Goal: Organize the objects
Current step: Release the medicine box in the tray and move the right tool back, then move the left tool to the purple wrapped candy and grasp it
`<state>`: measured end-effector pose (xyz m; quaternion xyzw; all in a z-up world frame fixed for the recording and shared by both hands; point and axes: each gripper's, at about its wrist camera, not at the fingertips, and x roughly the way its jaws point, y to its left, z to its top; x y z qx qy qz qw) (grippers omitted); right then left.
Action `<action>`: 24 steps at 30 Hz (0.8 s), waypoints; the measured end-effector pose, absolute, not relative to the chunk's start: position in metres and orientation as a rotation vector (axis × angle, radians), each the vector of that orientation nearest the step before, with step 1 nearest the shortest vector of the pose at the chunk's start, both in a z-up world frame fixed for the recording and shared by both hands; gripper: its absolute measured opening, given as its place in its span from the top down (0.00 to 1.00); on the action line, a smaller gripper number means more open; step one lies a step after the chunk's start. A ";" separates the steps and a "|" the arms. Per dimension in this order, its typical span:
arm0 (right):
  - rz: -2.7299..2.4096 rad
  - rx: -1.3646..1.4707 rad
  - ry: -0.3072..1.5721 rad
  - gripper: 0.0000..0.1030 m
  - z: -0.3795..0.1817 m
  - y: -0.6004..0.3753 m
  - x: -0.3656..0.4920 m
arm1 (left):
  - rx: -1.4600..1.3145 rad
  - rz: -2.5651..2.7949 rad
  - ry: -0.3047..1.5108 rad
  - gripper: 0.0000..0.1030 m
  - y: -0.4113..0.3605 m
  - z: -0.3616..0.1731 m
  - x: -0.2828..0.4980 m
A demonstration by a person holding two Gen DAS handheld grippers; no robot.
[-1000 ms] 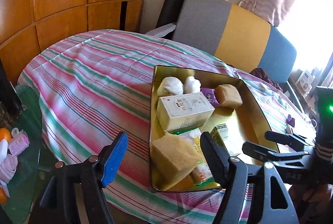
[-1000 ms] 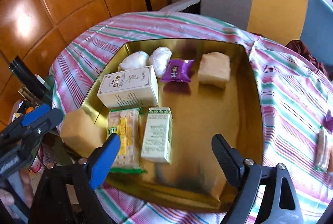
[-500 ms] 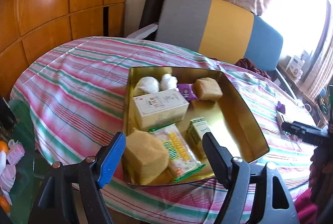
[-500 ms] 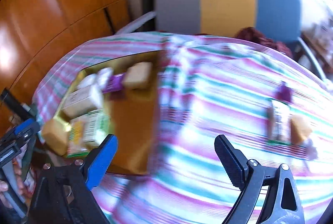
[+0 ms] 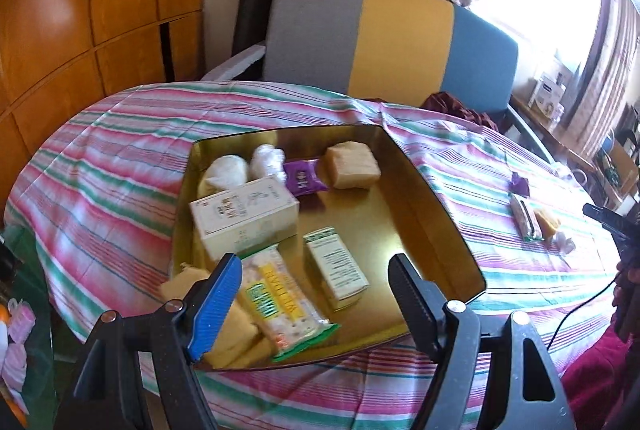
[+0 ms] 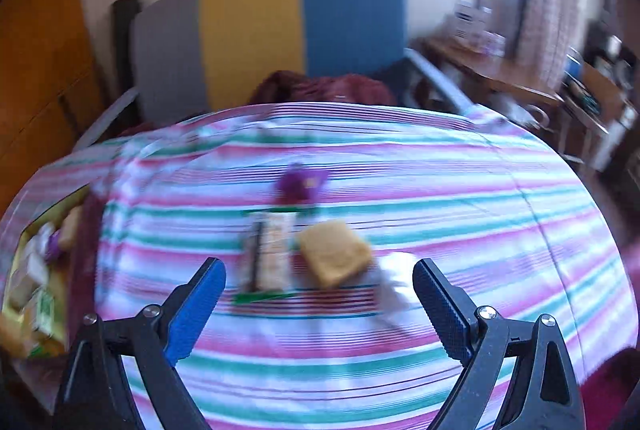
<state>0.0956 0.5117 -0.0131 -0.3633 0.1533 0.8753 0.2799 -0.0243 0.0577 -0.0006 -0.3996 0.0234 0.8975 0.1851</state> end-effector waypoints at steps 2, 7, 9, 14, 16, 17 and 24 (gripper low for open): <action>2.267 -0.942 0.523 0.07 -0.028 0.534 0.112 | -1.126 2.501 0.099 0.26 0.070 0.001 -0.025; 2.191 -0.859 0.759 0.07 -0.030 0.569 0.132 | -1.103 2.451 0.168 0.26 0.102 0.003 -0.024; 2.173 -0.857 0.769 0.07 -0.032 0.570 0.132 | -1.114 2.439 0.211 0.26 0.119 0.001 -0.025; 2.179 -0.857 0.796 0.06 -0.031 0.569 0.132 | -1.102 2.374 0.280 0.26 0.155 -0.002 -0.023; 2.181 -0.854 0.807 0.06 -0.031 0.568 0.133 | -1.088 2.357 0.305 0.26 0.168 -0.002 -0.020; 2.182 -0.851 0.812 0.06 -0.032 0.568 0.133 | -1.080 2.353 0.320 0.26 0.176 -0.002 -0.019; 2.164 -0.847 0.872 0.05 -0.034 0.573 0.138 | -1.076 2.298 0.382 0.26 0.215 -0.008 -0.018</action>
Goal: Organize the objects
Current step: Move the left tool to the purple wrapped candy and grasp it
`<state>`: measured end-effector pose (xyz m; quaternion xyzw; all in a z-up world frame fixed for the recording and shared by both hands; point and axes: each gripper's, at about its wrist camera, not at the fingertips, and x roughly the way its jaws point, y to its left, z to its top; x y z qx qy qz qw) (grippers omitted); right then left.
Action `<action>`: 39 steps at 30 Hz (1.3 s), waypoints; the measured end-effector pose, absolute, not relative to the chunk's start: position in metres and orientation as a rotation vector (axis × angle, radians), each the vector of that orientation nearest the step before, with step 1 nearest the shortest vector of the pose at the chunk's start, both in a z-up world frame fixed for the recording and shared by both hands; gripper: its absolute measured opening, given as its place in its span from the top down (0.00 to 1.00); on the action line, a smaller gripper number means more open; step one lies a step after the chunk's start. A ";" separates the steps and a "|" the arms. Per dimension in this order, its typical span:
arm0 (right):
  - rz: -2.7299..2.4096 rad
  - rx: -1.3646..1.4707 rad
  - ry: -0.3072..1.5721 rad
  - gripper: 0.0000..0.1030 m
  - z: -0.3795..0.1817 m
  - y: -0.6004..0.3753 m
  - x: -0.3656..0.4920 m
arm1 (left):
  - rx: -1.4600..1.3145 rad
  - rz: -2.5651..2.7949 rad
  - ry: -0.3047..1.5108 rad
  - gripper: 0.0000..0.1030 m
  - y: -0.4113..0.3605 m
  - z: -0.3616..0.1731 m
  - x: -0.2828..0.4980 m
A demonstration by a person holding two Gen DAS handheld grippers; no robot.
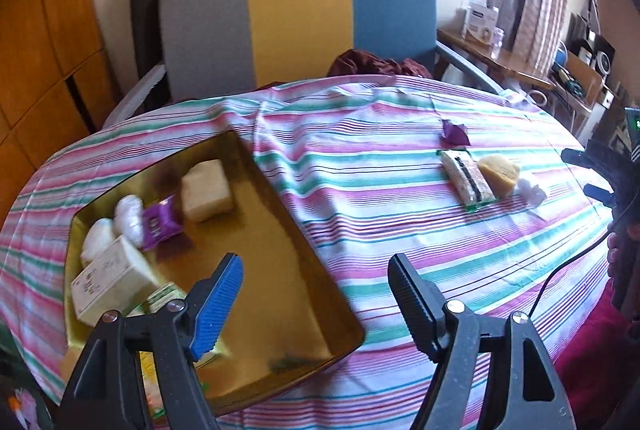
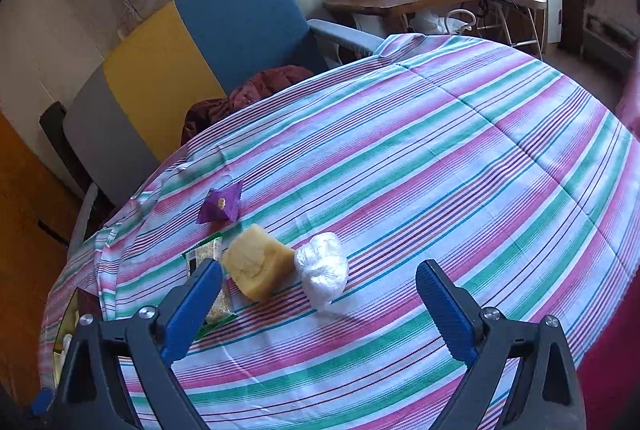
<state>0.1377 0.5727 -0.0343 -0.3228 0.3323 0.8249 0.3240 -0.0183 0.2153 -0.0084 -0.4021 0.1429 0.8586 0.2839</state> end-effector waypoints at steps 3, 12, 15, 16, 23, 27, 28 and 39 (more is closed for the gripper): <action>2.146 -0.851 0.913 0.05 -0.038 0.576 0.140 | -1.078 2.269 0.403 0.26 0.230 -0.012 -0.019; 2.064 -0.689 1.088 0.04 -0.036 0.593 0.169 | -1.131 2.159 0.376 0.28 0.285 -0.021 -0.034; 2.038 -0.660 1.150 0.04 -0.039 0.599 0.175 | -1.163 2.123 0.365 0.31 0.305 -0.025 -0.042; 2.033 -0.658 1.164 0.04 -0.040 0.600 0.175 | -1.164 2.113 0.372 0.32 0.313 -0.027 -0.044; 2.053 -0.688 1.235 0.03 -0.046 0.599 0.169 | -1.232 2.008 0.342 0.38 0.369 -0.039 -0.067; 2.087 -0.713 1.253 0.03 -0.047 0.596 0.163 | -1.172 1.980 0.423 0.38 0.412 -0.041 -0.075; 2.095 -0.715 1.259 0.03 -0.047 0.595 0.162 | -1.163 1.969 0.437 0.38 0.421 -0.041 -0.077; 2.134 -0.751 1.371 0.02 -0.054 0.595 0.157 | -1.268 1.834 0.483 0.38 0.517 -0.070 -0.118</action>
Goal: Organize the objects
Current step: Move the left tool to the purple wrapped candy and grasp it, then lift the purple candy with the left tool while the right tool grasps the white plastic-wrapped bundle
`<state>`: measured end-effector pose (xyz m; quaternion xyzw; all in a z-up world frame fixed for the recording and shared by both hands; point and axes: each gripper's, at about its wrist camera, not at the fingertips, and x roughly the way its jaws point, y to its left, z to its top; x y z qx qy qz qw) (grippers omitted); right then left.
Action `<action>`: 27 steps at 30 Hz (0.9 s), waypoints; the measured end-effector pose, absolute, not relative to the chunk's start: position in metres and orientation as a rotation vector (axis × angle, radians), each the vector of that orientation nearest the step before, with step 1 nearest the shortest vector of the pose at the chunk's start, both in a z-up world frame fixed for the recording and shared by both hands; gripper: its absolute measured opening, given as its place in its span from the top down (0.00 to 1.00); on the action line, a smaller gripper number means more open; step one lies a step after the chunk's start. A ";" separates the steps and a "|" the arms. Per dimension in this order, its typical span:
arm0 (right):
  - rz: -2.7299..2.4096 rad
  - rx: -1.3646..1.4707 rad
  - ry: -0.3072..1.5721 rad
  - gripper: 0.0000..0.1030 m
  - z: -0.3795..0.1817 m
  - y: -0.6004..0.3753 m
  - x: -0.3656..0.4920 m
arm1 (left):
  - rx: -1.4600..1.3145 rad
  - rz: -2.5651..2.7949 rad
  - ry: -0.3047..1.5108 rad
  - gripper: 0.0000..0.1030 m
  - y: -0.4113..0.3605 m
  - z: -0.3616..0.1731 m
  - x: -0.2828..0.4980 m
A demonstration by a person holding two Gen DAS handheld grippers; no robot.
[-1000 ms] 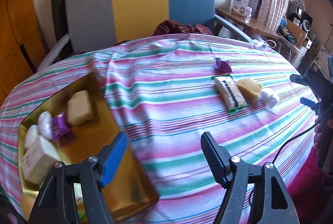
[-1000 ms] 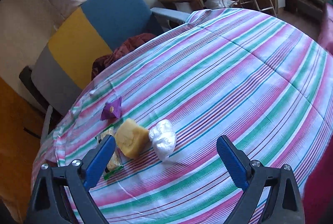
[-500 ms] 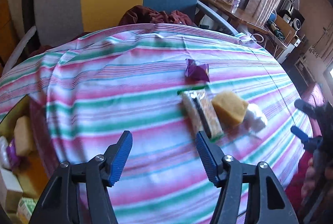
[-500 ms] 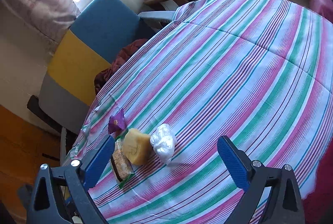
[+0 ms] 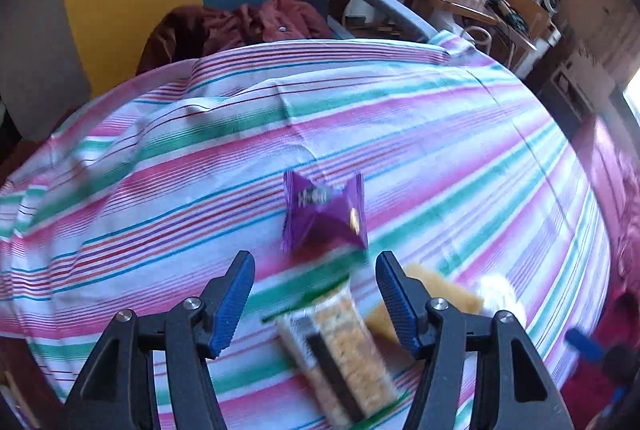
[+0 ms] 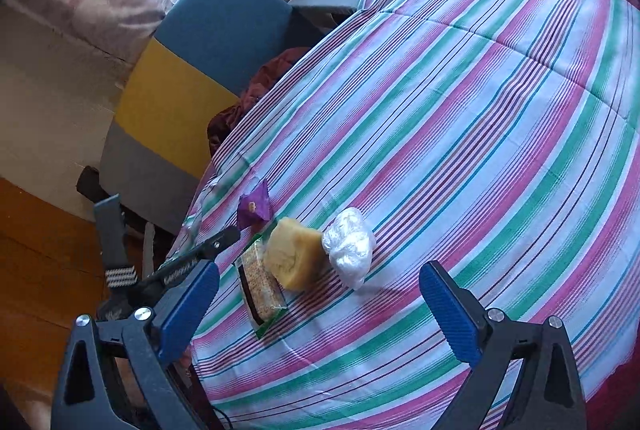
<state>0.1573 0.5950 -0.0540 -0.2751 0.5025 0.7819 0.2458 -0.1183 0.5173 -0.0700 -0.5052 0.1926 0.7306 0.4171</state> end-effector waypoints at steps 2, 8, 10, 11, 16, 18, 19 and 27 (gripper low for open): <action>2.139 -0.758 1.381 0.02 -0.055 0.595 0.156 | -1.273 1.825 0.449 0.35 0.529 -0.072 -0.127; 2.138 -0.792 1.416 0.01 -0.061 0.595 0.153 | -1.348 1.798 0.449 0.30 0.557 -0.092 -0.136; 2.139 -0.796 1.412 0.01 -0.061 0.594 0.151 | -1.381 1.797 0.486 0.44 0.563 -0.106 -0.138; 2.138 -0.797 1.405 0.01 -0.061 0.594 0.151 | -1.343 1.838 0.493 0.51 0.561 -0.104 -0.138; 2.136 -0.808 1.385 0.01 -0.062 0.594 0.149 | -1.304 1.862 0.410 0.57 0.532 -0.094 -0.147; 2.139 -0.816 1.371 0.01 -0.063 0.594 0.147 | -1.281 1.885 0.397 0.57 0.511 -0.090 -0.147; 2.140 -0.816 1.363 0.01 -0.062 0.594 0.146 | -1.279 1.900 0.384 0.57 0.498 -0.087 -0.147; 2.111 -0.809 1.318 0.01 -0.061 0.596 0.150 | -1.211 2.041 0.403 0.57 0.402 -0.070 -0.103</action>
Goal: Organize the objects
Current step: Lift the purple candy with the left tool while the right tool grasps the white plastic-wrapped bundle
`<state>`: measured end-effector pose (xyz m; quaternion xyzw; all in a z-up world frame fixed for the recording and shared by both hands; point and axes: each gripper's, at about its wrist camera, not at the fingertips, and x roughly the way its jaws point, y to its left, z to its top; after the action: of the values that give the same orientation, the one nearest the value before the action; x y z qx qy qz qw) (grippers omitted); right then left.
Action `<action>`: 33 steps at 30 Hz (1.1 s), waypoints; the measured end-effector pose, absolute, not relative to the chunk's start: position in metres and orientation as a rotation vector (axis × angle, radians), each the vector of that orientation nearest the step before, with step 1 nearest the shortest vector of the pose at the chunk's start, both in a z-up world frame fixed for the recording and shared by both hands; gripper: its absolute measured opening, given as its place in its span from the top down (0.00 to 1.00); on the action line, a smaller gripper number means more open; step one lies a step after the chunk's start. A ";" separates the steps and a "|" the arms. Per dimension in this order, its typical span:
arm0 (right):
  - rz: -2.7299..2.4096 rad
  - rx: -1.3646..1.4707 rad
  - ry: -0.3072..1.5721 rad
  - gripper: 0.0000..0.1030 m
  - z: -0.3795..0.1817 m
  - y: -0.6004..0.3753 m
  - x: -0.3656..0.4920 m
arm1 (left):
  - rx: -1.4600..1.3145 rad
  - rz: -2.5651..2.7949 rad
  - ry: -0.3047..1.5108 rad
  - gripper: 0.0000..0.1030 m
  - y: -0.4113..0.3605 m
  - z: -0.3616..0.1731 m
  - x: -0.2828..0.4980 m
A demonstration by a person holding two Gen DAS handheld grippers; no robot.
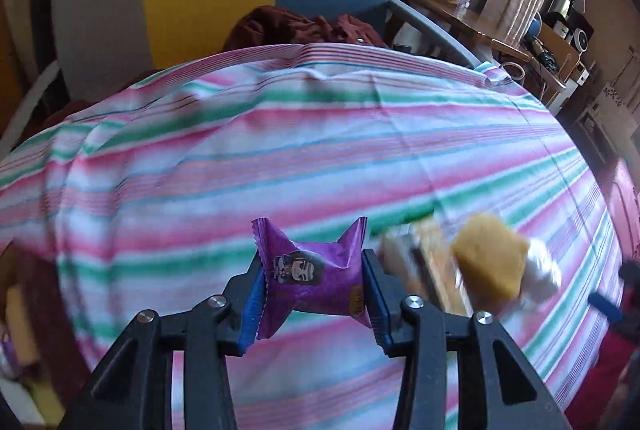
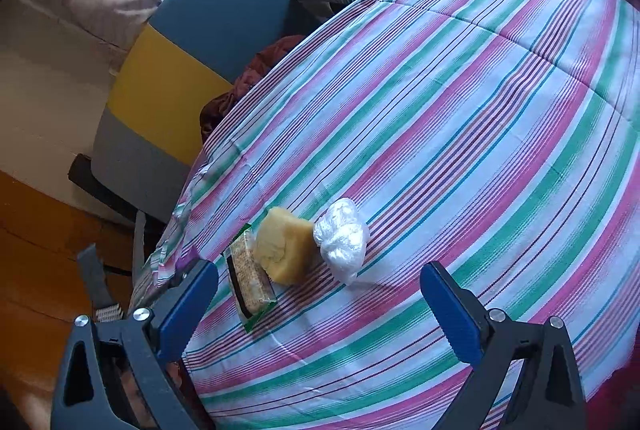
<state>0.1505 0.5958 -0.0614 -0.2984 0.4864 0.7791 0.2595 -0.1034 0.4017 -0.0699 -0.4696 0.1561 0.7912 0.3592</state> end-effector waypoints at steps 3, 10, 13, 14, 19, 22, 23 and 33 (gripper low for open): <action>2.106 -0.810 1.292 0.01 -0.060 0.596 0.151 | -1.195 2.070 0.377 0.57 0.366 -0.068 -0.077; 2.082 -0.804 1.231 0.01 -0.059 0.598 0.150 | -1.096 2.086 0.400 0.57 0.327 -0.068 -0.012; 2.063 -0.802 1.207 0.01 -0.061 0.600 0.149 | -1.045 2.069 0.429 0.57 0.319 -0.068 0.011; 2.058 -0.805 1.199 0.01 -0.062 0.600 0.148 | -1.036 2.058 0.434 0.57 0.318 -0.067 0.016; 2.055 -0.834 1.148 0.03 -0.065 0.601 0.141 | -1.009 2.026 0.421 0.57 0.308 -0.060 0.027; 2.063 -0.860 1.075 0.06 -0.066 0.600 0.131 | -0.992 2.017 0.403 0.57 0.298 -0.054 0.032; 2.066 -0.875 1.049 0.07 -0.067 0.599 0.127 | -0.990 2.013 0.393 0.57 0.295 -0.052 0.033; 2.084 -1.026 0.813 0.22 -0.084 0.595 0.094 | -0.981 1.974 0.334 0.57 0.272 -0.041 0.043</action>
<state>0.0940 0.5945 -0.0840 -0.3929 0.3116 0.7983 0.3337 0.0426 0.2717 -0.0413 -0.3949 0.1344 0.7949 0.4405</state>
